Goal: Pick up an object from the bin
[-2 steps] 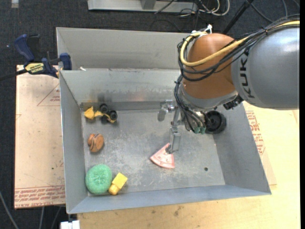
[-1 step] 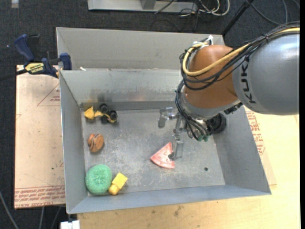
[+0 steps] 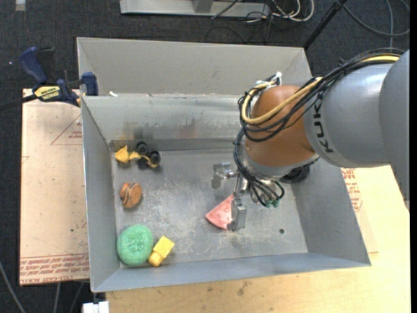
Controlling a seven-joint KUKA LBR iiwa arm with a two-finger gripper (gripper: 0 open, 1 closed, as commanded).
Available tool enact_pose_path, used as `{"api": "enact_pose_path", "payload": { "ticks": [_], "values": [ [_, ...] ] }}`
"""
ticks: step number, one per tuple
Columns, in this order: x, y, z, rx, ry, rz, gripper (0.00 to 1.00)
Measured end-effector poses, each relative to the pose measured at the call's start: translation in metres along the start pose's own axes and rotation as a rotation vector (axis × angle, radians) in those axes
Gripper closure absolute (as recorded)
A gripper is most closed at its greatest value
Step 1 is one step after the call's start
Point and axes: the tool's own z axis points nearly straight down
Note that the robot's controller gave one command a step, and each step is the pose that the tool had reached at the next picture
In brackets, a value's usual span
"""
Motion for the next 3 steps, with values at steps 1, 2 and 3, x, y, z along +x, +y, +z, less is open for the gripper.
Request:
{"api": "enact_pose_path", "payload": {
  "ticks": [1, 2, 3],
  "values": [
    [0.003, 0.001, 0.029, -0.001, 0.010, 0.135, 0.00],
    [0.014, -0.010, 0.035, -0.001, 0.005, 0.162, 1.00],
    [0.014, -0.010, 0.035, -0.001, 0.005, 0.163, 0.00]
  ]
}}
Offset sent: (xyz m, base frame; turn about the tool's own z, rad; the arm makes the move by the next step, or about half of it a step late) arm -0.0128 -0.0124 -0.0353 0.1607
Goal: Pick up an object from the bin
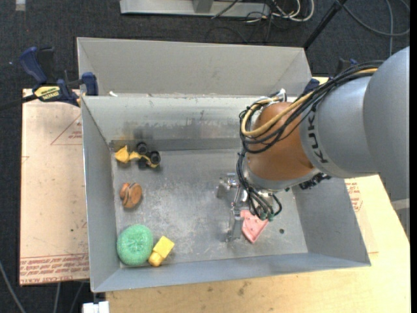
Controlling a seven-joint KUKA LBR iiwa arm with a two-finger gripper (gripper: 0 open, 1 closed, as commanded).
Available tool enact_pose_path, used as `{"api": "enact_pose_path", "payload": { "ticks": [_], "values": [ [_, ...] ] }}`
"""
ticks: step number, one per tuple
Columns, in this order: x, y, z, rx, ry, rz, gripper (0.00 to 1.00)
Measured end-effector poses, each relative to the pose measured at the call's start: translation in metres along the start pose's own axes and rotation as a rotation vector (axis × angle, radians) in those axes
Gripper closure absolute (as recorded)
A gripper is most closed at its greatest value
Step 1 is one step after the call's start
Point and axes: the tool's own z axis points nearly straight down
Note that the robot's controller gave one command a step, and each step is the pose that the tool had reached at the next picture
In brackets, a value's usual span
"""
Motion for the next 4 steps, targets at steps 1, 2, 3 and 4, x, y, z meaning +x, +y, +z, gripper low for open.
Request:
{"api": "enact_pose_path", "payload": {
  "ticks": [1, 2, 3, 4],
  "values": [
    [0.000, 0.000, 0.000, 0.000, 0.000, 0.000, 0.00],
    [-0.016, -0.046, -0.033, 0.000, 0.001, -0.033, 0.00],
    [-0.043, -0.058, -0.043, 0.003, -0.004, 0.097, 0.00],
    [-0.026, -0.076, -0.025, 0.000, -0.002, 0.159, 0.00]
  ]
}}
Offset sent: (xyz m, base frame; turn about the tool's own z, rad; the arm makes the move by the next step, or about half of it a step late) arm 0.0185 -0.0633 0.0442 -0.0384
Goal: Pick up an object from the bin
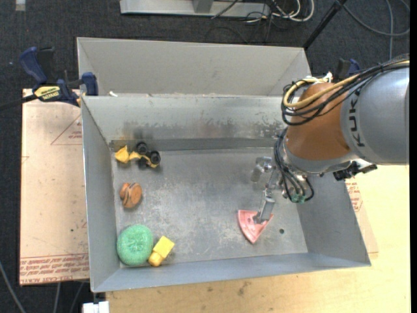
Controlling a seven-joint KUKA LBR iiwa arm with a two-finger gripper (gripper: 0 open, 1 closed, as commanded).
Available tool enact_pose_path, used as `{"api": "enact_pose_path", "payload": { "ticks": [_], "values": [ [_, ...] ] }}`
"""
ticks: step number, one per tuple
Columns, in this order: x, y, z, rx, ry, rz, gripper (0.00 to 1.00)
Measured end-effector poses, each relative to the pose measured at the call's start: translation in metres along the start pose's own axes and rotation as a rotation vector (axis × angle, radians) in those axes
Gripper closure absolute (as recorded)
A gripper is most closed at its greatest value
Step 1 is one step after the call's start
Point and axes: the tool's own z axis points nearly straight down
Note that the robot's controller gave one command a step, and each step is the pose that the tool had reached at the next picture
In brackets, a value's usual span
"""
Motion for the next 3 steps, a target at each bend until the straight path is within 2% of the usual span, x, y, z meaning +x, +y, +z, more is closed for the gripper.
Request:
{"api": "enact_pose_path", "payload": {
  "ticks": [1, 2, 3],
  "values": [
    [0.017, -0.008, 0.018, 0.003, 0.001, -0.282, 0.00],
    [0.052, -0.023, 0.024, 0.000, -0.002, -0.300, 0.00],
    [0.073, -0.032, 0.024, 0.001, -0.008, -0.435, 1.00]
  ]
}}
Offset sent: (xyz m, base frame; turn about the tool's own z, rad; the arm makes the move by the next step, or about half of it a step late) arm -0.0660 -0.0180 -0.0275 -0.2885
